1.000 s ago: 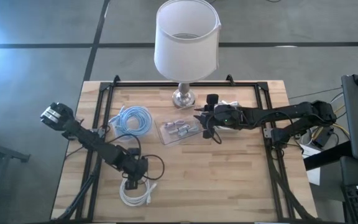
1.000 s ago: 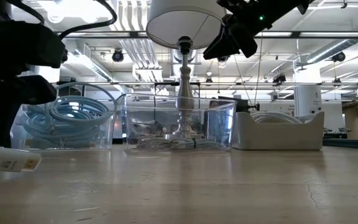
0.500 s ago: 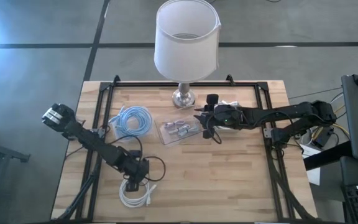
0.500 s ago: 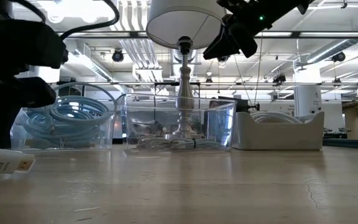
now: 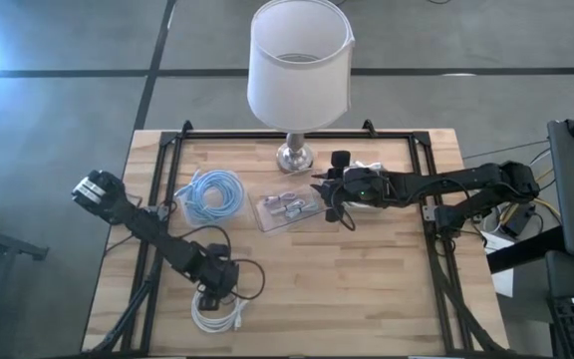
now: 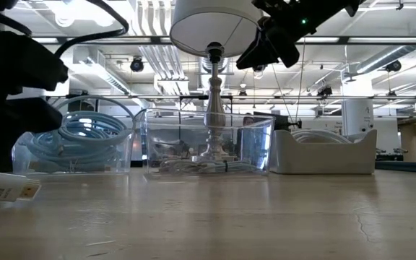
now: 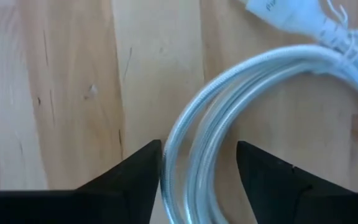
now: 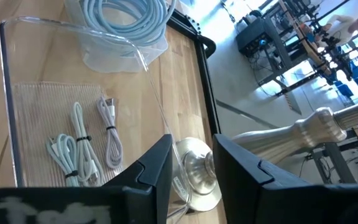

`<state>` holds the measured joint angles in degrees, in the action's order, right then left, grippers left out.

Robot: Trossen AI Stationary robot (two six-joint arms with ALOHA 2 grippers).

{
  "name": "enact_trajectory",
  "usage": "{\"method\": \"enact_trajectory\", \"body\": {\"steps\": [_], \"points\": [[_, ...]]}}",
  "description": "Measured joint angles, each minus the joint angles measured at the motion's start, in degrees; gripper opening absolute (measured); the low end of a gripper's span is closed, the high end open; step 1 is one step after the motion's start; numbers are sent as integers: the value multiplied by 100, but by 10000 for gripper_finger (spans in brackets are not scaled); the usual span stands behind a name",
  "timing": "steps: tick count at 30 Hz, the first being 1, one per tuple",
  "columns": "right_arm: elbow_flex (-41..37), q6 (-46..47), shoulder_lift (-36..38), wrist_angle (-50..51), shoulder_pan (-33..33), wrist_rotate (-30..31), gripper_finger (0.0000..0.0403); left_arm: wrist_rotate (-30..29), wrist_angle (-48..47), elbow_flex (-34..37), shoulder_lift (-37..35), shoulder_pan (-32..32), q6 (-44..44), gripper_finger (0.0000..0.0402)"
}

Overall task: Pick & Place USB Port
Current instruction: Put the white hdmi cable into the gray bin

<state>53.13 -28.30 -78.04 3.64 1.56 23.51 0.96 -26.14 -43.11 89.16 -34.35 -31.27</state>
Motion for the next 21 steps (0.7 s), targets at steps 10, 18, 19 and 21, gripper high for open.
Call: {"method": "enact_trajectory", "body": {"steps": [10, 18, 19, 21], "points": [[0, 156, 0, -48, 0, 1, 121, -800, -455, -174, -130, 16, 936, 56], [0, 132, 0, -399, -4, -2, 128, -3073, -942, -587, -653, 267, 1492, 39], [0, 132, 0, -439, -4, -21, 130, -3288, -939, -671, -690, 320, 1734, 42], [0, 145, 0, -501, -1, -379, 133, -3679, -961, -853, -744, 442, 2176, 43]]}}
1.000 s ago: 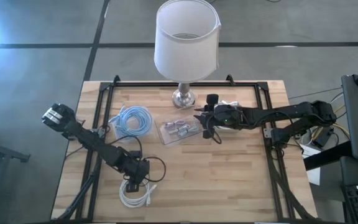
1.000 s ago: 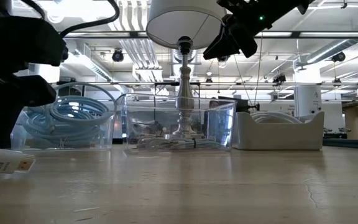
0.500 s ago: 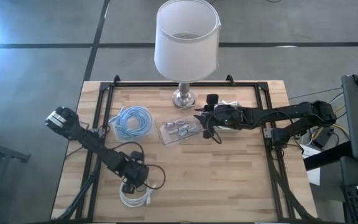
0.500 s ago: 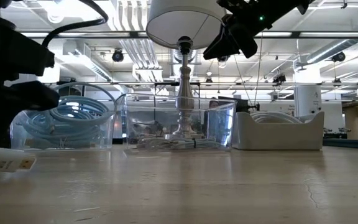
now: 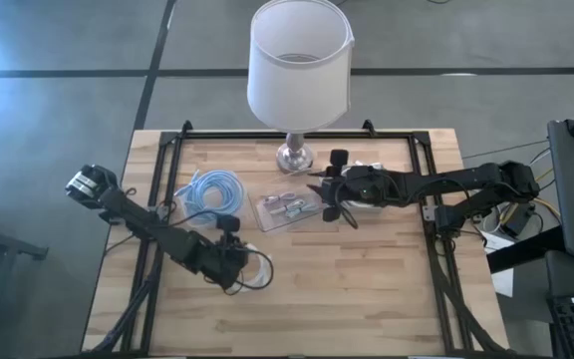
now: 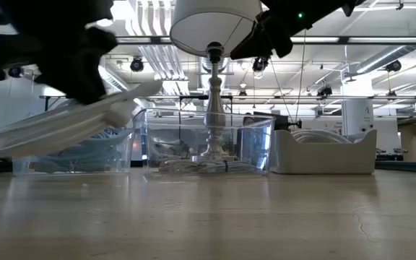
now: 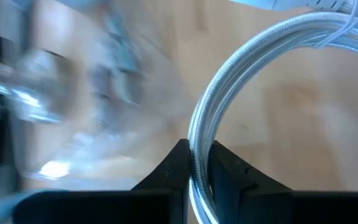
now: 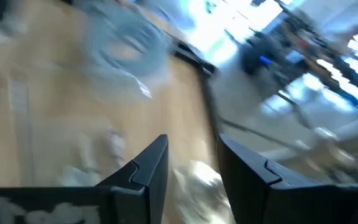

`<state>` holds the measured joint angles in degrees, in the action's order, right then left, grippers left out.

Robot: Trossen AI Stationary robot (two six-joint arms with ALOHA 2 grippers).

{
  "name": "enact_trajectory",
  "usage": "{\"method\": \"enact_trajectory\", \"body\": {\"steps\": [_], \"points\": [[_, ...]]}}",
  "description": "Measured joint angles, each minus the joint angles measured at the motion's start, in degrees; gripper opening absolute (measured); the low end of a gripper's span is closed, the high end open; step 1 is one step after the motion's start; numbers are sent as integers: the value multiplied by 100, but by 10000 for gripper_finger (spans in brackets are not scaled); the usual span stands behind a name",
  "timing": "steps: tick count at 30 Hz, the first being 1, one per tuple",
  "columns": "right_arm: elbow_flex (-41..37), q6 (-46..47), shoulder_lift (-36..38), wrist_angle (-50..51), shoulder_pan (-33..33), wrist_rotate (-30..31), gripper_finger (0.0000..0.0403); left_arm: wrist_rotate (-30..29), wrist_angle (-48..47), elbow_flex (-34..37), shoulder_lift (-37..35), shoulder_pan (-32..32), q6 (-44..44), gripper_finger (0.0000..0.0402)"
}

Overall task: Pick & Place USB Port
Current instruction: Put the white hdmi cable into the gray bin

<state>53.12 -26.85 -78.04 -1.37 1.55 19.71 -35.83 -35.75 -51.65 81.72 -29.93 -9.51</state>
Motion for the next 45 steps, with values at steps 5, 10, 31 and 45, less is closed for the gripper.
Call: {"method": "enact_trajectory", "body": {"steps": [5, 10, 31, 45], "points": [[1, 108, 0, -342, -16, -1858, 149, -775, -19, -301, -5, 384, 748, 40], [0, 475, 0, -616, -84, -2441, 168, -1856, 214, -419, -5, 620, 1503, 42], [0, 2995, 0, -751, -80, -1918, 184, -2915, 2895, -434, -7, 1108, 3538, 45], [0, 2986, -2, -697, -80, -1967, 185, -3367, 4022, -434, -10, 1262, 3669, 45]]}}
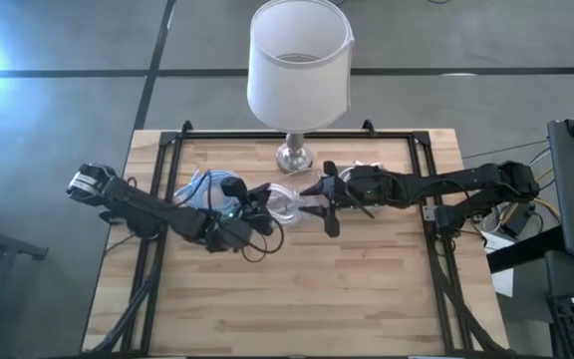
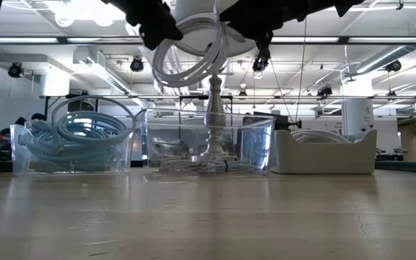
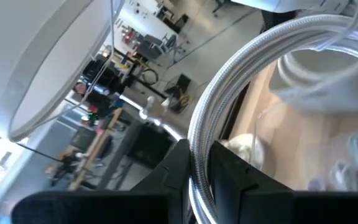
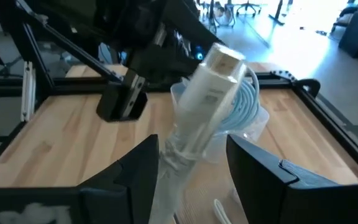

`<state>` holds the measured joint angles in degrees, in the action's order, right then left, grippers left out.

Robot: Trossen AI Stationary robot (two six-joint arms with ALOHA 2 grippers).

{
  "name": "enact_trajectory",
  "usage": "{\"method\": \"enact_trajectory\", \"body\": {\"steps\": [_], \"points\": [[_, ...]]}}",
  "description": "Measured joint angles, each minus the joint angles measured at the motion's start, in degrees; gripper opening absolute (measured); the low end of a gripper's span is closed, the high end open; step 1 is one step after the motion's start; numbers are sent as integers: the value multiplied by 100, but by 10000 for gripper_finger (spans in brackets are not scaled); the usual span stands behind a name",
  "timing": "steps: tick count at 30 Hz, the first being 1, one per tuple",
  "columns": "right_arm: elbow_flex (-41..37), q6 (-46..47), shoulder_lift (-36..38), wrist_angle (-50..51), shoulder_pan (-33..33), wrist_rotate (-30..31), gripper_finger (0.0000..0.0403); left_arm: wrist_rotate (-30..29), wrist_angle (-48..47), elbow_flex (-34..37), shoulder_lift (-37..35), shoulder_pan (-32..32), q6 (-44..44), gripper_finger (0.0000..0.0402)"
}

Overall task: Pick & Place USB Port
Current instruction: Put the white hdmi cable into the gray bin

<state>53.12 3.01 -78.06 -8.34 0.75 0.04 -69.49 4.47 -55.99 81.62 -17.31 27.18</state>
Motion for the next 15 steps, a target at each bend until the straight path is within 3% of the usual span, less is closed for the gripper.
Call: {"method": "enact_trajectory", "body": {"steps": [10, 15], "points": [[-2, -19, -289, -465, 0, 140, 180, 304, 614, 6, 0, 225, -28, 45], [-2, -143, -285, -380, -2, 566, 143, 302, 636, 97, -2, 224, -48, 45]]}}
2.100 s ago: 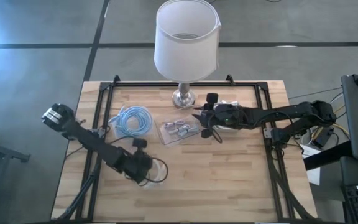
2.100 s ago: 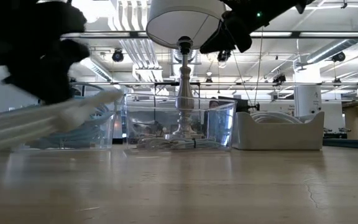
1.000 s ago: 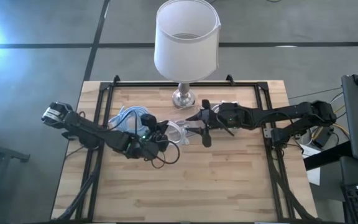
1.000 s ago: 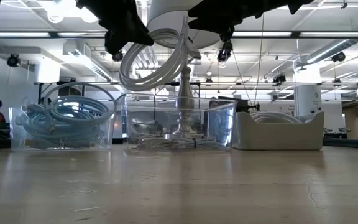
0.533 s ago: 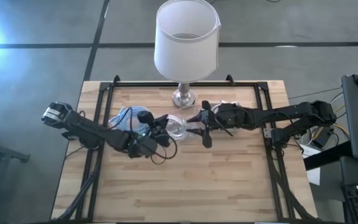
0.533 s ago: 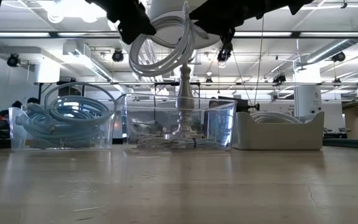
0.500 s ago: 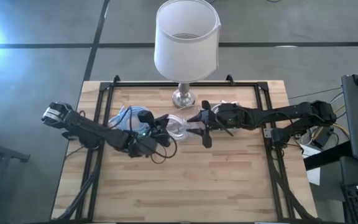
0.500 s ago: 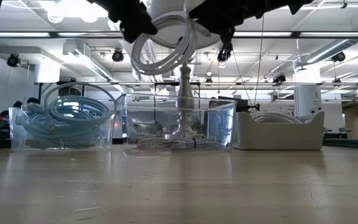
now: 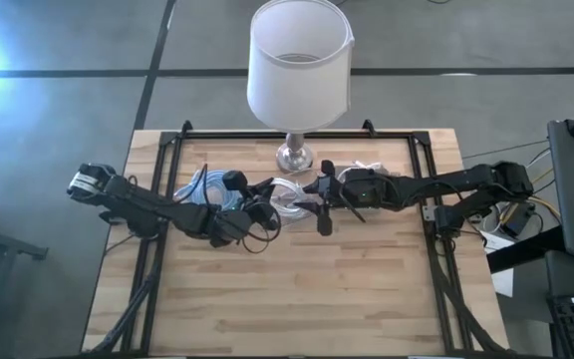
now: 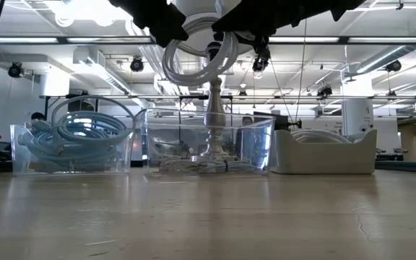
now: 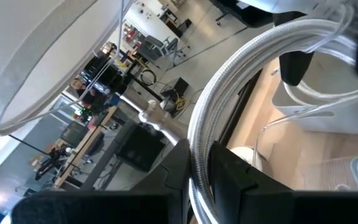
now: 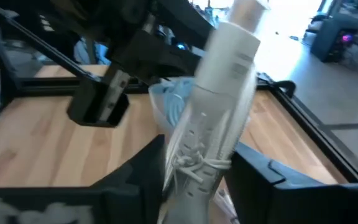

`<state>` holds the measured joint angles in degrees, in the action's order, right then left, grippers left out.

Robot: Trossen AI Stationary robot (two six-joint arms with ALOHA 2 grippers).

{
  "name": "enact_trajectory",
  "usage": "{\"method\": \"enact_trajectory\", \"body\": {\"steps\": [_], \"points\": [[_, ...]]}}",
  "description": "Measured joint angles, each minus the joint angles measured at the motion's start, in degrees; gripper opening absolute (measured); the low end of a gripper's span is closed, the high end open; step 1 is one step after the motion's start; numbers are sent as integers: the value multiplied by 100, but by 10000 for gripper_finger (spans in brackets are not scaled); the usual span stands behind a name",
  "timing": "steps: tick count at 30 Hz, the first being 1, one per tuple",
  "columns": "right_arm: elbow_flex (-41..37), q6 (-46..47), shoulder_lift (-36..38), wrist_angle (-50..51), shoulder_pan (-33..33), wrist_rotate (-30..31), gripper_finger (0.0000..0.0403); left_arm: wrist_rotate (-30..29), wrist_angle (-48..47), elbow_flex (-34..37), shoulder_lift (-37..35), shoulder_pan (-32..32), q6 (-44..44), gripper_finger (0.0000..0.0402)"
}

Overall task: Pick & Place USB Port
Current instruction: Put the white hdmi cable into the gray bin

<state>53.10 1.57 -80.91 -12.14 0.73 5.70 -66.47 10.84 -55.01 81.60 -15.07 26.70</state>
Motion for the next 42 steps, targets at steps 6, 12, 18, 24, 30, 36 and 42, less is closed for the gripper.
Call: {"method": "enact_trajectory", "body": {"steps": [6, 12, 18, 24, 30, 36, 42], "points": [[-4, 0, 20, 45, 15, 76, 72, -29, -10, 56, -4, 0, -4, 49], [-4, -45, 25, 91, 24, 69, 57, -1, -30, 93, -2, 0, -26, 65], [-4, -29, 25, 101, 24, 51, 66, -1, -36, 93, -2, 4, -63, 86], [-3, -50, 152, 341, 22, 98, 64, 1, -40, 93, -2, 2, -63, 116], [0, 23, 548, 1216, 20, 673, 64, -60, -88, 93, -2, 11, -59, 146], [0, 426, 1130, 2364, 15, 676, 64, -66, -137, 93, -2, 57, -59, 163], [1, 582, 1932, 3572, 15, 898, 64, -68, -196, 93, 0, 112, -109, 161]]}}
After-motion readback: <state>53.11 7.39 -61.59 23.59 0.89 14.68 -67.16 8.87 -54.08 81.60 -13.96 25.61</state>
